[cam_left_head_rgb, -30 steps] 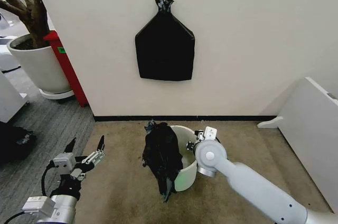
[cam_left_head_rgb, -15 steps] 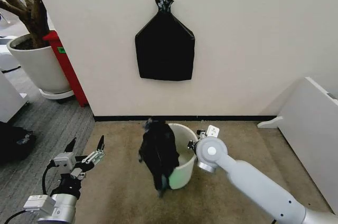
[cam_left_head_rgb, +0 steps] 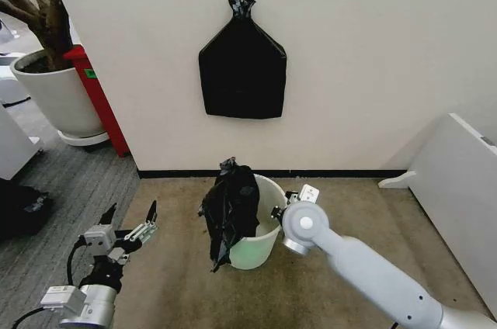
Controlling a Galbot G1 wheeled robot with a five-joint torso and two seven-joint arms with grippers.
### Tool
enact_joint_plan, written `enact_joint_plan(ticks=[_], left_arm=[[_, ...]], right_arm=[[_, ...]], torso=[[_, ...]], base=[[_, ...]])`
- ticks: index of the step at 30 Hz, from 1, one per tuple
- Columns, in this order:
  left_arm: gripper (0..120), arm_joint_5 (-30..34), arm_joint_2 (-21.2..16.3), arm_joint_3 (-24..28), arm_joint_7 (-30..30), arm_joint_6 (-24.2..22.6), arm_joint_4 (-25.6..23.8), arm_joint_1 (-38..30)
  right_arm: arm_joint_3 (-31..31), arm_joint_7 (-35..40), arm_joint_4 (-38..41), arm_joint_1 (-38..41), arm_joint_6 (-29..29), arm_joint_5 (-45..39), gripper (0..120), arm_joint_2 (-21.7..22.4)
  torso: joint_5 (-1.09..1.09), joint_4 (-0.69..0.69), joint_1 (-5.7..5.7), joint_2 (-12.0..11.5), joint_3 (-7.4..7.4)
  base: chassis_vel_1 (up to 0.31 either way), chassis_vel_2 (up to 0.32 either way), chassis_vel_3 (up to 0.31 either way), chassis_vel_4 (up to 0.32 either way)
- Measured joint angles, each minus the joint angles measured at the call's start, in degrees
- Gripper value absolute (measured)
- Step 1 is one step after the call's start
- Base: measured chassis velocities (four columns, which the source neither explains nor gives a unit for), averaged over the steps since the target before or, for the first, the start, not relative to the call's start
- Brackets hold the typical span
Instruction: Place the garbage bag over the trash bin.
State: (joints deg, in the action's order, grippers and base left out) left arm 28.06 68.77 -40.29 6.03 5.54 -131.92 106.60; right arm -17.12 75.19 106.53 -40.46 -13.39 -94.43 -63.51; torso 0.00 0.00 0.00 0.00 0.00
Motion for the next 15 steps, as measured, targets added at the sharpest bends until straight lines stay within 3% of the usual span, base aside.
enact_joint_plan(ticks=[15], left_arm=[[100,-0.07,-0.01,0.45,-0.04,0.10,0.08,-0.22]], right_arm=[[-1.44,-1.78,-0.14,-0.54,-1.91,2.62,0,0.49]], torso=[[0.00,0.00,0.00,0.00,0.00]], base=[[0.000,0.000,0.000,0.000]])
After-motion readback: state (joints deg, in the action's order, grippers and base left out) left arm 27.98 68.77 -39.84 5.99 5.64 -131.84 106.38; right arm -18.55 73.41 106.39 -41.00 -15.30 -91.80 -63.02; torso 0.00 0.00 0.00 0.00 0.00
